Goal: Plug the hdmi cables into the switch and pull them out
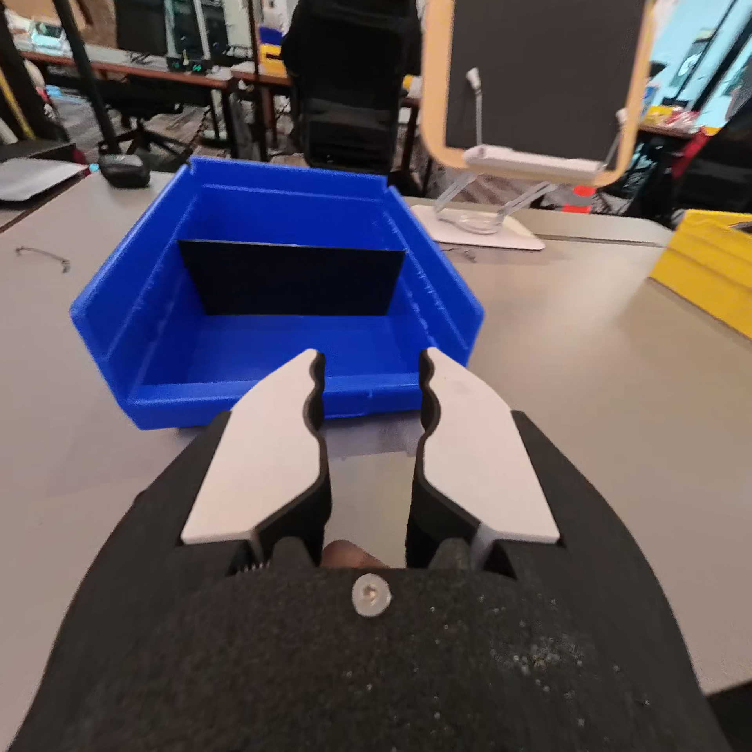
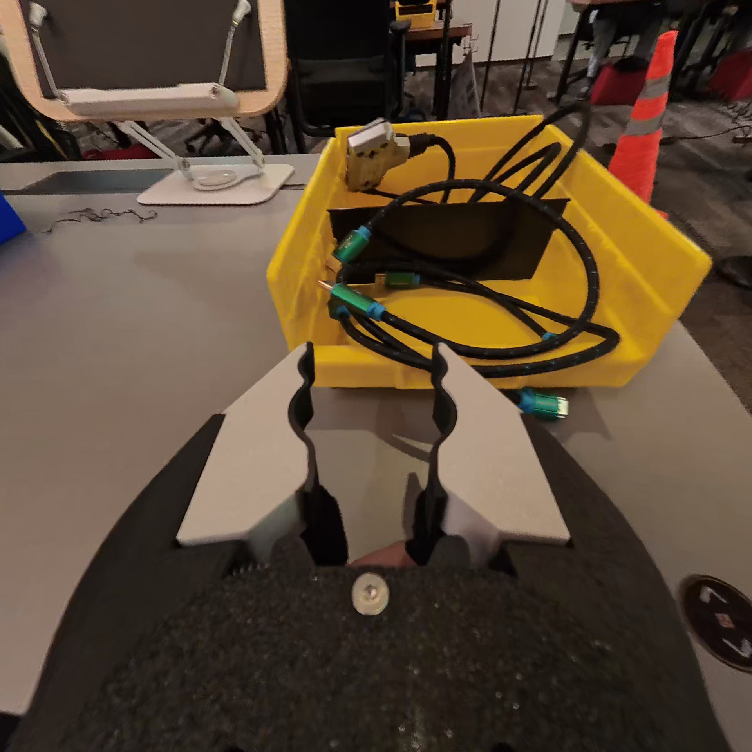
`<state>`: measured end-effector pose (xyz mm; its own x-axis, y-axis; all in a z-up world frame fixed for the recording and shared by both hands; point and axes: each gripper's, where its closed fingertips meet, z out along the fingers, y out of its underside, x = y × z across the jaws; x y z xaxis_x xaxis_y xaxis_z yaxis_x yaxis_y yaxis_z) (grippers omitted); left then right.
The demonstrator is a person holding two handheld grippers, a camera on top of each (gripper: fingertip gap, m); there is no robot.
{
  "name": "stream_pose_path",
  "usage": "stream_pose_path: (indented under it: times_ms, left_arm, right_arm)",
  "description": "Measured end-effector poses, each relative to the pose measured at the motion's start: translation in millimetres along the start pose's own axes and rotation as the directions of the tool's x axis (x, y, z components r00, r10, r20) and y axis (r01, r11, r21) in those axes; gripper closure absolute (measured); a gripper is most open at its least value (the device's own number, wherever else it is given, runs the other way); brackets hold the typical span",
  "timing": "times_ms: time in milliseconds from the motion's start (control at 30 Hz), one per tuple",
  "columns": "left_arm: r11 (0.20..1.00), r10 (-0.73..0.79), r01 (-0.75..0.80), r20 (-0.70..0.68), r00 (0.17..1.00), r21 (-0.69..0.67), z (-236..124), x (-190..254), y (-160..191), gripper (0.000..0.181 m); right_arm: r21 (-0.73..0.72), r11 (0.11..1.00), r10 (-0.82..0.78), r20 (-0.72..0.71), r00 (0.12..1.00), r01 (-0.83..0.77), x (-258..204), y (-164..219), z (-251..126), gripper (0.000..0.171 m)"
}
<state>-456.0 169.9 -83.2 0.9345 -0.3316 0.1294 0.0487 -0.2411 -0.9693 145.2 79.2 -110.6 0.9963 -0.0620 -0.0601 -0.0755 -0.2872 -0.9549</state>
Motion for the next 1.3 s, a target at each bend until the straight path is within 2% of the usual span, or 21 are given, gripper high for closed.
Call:
stream_pose_path:
  times_ms: [200,500,633,733,800,900,1000,1200,1300]
  left_arm:
    - [0.997,-0.053,0.05,-0.054,0.997,-0.067,18.7,9.7,9.9,0.138]
    - [0.991,0.113,-0.115,-0.029,0.993,-0.066,17.8,21.4,13.4,0.139]
    - [0.991,0.121,-0.123,-0.029,0.992,-0.057,14.8,23.9,12.8,0.139]
    - [0.989,0.132,-0.133,-0.027,0.991,-0.058,13.2,24.7,13.9,0.139]
    - [0.989,0.135,-0.137,-0.029,0.99,-0.059,12.0,25.8,14.6,0.139]
    - [0.985,0.165,-0.165,-0.006,0.986,-0.058,7.9,23.8,15.7,0.142]
    - [0.976,0.213,-0.212,0.024,0.977,-0.053,-1.5,19.3,16.9,0.143]
    - [0.98,0.201,-0.199,0.065,0.978,-0.028,-20.4,18.6,16.8,0.145]
    - [0.973,0.23,-0.231,0.051,0.972,0.017,-28.5,36.8,12.4,0.144]
  right_arm:
    - [-0.051,0.997,-0.06,-0.05,0.997,0.058,21.7,11.3,-0.1,0.116]
    - [-0.016,1.0,0.018,-0.02,1.0,-0.018,19.8,2.4,-3.7,0.117]
    - [0.059,0.998,-0.04,0.142,0.989,0.032,-22.6,-13.7,-6.4,0.116]
    - [0.026,0.999,-0.04,0.22,0.975,0.036,-61.3,-4.7,5.9,0.115]
    - [-0.026,0.998,-0.045,0.184,0.982,0.051,-74.9,5.7,20.7,0.115]
    - [-0.06,0.996,-0.057,0.037,0.998,0.059,-72.4,6.4,40.7,0.115]
    - [-0.078,0.997,-0.016,-0.006,1.0,0.016,-77.5,4.5,50.6,0.111]
    - [-0.073,0.996,-0.04,0.112,0.993,0.048,-121.8,4.1,59.7,0.107]
    - [-0.071,0.992,-0.086,0.202,0.976,0.102,-154.7,6.0,61.2,0.103]
